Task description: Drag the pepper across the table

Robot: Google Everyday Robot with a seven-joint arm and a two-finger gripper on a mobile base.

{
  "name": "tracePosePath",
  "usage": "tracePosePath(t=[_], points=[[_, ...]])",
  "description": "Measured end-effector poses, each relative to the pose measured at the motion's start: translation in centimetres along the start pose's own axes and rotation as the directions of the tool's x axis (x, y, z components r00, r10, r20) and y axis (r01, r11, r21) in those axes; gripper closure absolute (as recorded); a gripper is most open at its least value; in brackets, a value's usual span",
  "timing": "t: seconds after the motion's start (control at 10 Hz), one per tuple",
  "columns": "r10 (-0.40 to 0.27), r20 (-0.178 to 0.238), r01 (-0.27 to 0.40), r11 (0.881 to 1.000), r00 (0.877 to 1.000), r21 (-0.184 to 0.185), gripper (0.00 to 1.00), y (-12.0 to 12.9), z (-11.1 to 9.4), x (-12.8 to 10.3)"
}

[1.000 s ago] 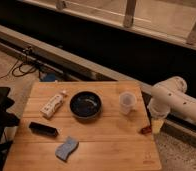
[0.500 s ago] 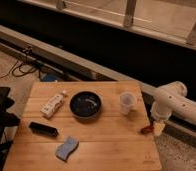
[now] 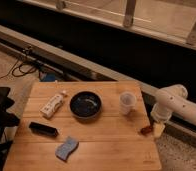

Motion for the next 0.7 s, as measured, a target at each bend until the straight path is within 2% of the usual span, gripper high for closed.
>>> tracePosePath(t=[0.4,0.7], points=[[-0.024,0.036,0.026,0.998,0.999,-0.057,0.20,-0.1,2.6,-0.2],[-0.051,0.050,0.055,0.995,0.997,-0.087,0.22,0.5,3.3,-0.9]])
